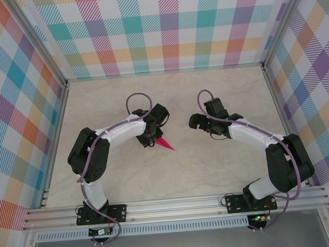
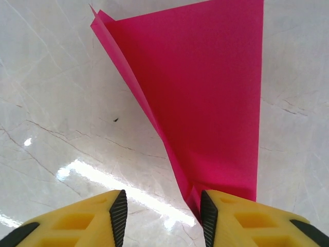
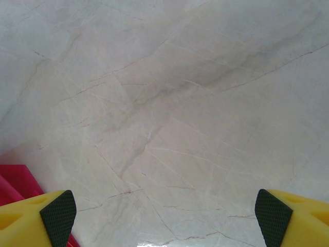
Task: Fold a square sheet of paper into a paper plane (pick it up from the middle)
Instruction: Turn over a paper plane at the center of the table.
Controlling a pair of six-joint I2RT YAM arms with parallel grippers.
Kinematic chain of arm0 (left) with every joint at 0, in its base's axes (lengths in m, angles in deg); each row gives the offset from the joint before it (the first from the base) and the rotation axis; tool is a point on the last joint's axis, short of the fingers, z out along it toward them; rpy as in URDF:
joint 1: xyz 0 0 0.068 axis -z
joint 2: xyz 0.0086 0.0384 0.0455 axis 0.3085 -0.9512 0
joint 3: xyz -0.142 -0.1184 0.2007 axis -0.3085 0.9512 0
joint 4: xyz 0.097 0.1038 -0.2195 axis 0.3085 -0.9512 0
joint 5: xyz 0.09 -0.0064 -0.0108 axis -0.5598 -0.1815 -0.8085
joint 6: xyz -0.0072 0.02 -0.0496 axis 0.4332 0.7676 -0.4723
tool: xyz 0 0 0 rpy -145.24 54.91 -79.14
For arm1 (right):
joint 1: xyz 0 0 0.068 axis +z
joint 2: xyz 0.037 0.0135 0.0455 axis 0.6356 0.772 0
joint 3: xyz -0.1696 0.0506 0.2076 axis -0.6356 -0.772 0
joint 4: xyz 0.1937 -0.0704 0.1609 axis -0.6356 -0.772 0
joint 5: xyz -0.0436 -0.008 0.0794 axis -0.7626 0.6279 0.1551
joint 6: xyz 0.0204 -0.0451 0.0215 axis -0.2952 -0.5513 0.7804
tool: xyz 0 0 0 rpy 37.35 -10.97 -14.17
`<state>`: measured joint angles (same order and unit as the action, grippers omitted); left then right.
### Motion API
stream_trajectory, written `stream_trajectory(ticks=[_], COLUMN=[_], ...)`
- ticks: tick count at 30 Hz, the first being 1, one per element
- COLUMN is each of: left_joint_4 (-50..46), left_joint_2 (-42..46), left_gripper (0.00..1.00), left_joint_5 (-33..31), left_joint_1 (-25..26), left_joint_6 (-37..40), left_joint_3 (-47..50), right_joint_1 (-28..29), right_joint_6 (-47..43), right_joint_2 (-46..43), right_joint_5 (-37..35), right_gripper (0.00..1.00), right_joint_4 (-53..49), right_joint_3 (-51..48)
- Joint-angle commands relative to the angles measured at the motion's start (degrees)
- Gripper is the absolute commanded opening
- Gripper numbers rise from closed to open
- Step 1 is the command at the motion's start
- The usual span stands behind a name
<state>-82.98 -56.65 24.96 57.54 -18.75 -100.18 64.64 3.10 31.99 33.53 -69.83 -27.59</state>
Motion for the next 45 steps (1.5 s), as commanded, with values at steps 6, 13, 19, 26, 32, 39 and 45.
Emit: stream_trajectory(ticks=[6, 13, 19, 26, 32, 39, 45], left_joint_4=[3.1, 3.4, 3.1, 8.1, 23.2, 38.9, 47.1], left_joint_2=[-1.1, -2.1, 1.6, 6.0, 8.0, 3.8, -0.6], left_gripper=[0.33, 0.19, 0.03, 0.00, 0.00, 0.00, 0.00], left_joint_5=[-2.3, -3.0, -4.0, 5.4, 22.5, 33.2, 38.8], left_joint_1=[0.3, 0.3, 0.3, -0.1, -1.8, -3.9, -4.8], left_joint_6=[-0.4, 0.2, 2.9, 17.8, 26.3, 25.1, 23.3], left_joint_3=[0.3, 0.3, -0.5, -4.2, 0.0, 5.8, 9.4], right_joint_1=[-0.3, -0.3, -0.6, -2.9, -4.7, -4.7, -3.0], right_joint_6=[0.4, 0.9, 1.8, 3.4, 2.9, 2.1, 2.3], right_joint_2=[0.6, -0.3, -1.3, -3.6, -6.5, -5.4, -1.1], right_joint_5=[1.2, 1.7, 3.4, 7.8, 12.7, 19.1, 22.3], right_gripper=[0.92, 0.92, 0.92, 0.92, 0.89, 0.74, 0.62], right_joint_4=[-0.6, -0.2, 0.5, 0.2, 0.6, 1.4, 1.5], right_joint_3=[0.4, 0.4, 0.4, 1.3, 1.9, 2.3, 3.0])
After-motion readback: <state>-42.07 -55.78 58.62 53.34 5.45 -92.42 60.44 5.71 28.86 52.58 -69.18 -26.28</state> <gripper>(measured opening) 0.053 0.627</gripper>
